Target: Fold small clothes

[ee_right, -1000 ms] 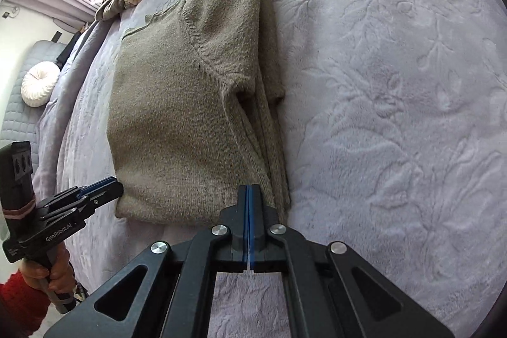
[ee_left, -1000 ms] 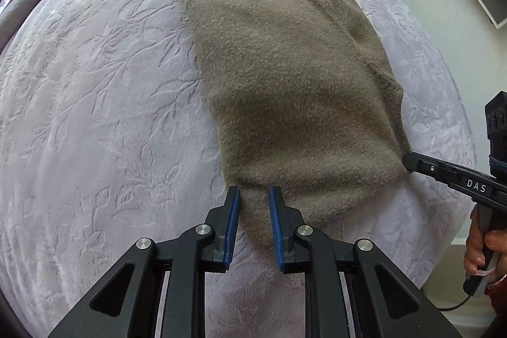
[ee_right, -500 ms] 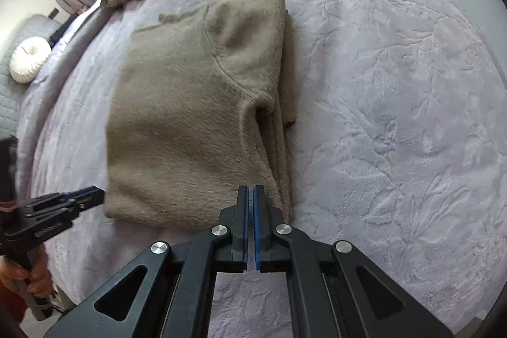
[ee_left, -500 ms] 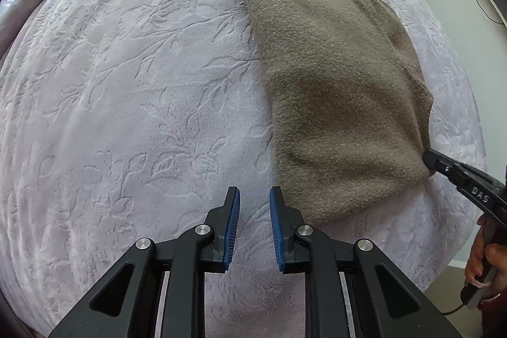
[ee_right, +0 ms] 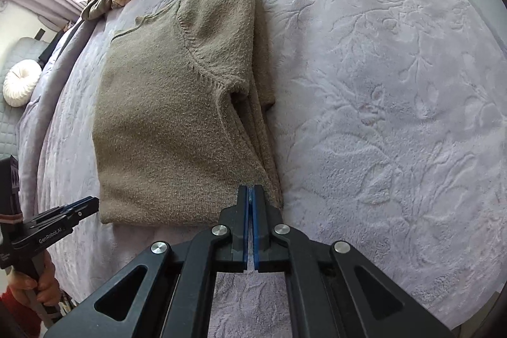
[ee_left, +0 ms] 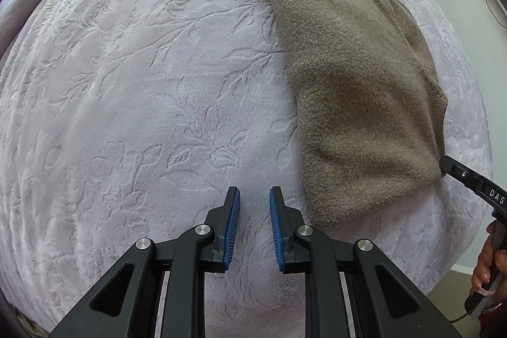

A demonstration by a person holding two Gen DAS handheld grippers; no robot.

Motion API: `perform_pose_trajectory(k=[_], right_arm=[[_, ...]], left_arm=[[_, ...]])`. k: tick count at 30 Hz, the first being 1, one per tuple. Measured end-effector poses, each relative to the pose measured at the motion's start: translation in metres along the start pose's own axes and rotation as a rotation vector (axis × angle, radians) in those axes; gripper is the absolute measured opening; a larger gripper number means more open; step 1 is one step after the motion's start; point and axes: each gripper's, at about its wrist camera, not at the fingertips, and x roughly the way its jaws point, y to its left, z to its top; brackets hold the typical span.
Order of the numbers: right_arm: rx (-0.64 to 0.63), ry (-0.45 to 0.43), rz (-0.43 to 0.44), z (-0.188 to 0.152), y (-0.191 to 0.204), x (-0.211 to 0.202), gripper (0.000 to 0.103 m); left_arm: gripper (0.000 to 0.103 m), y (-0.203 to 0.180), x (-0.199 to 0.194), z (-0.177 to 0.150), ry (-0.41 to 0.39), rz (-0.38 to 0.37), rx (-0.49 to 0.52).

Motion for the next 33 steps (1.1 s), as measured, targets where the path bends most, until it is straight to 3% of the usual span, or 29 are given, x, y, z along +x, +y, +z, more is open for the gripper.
perform_pose_trajectory(k=[12, 17, 19, 20, 21, 26, 30, 32, 33], right_arm=[[0.010, -0.026, -0.049, 0.008, -0.004, -0.007, 0.004], [0.031, -0.024, -0.053, 0.008, -0.010, -0.006, 0.018], [0.032, -0.022, -0.050, 0.008, -0.010, -0.006, 0.019], [0.032, -0.022, -0.048, 0.008, -0.011, -0.006, 0.019], [0.029, -0.022, -0.049, 0.009, -0.010, -0.006, 0.019], [0.007, -0.040, -0.032, 0.016, -0.008, -0.010, 0.019], [0.007, -0.056, 0.035, 0.032, -0.013, -0.014, 0.023], [0.022, -0.061, 0.090, 0.043, -0.019, -0.016, 0.051], [0.028, -0.065, 0.123, 0.050, -0.022, -0.016, 0.058]], left_arm=[[0.021, -0.005, 0.007, 0.007, 0.027, 0.022, 0.017], [0.021, -0.012, 0.010, 0.008, 0.031, 0.033, 0.034], [0.053, -0.018, 0.009, 0.010, 0.029, 0.037, 0.029], [0.083, -0.017, 0.007, 0.010, 0.012, 0.066, 0.018], [0.086, -0.017, 0.004, 0.010, -0.010, 0.101, 0.016], [0.086, -0.012, 0.001, 0.018, -0.021, 0.081, -0.006], [0.086, -0.007, -0.003, 0.037, -0.057, 0.078, -0.003], [0.086, -0.001, -0.007, 0.049, -0.082, 0.054, -0.031], [0.086, 0.003, -0.009, 0.056, -0.090, 0.035, -0.044]])
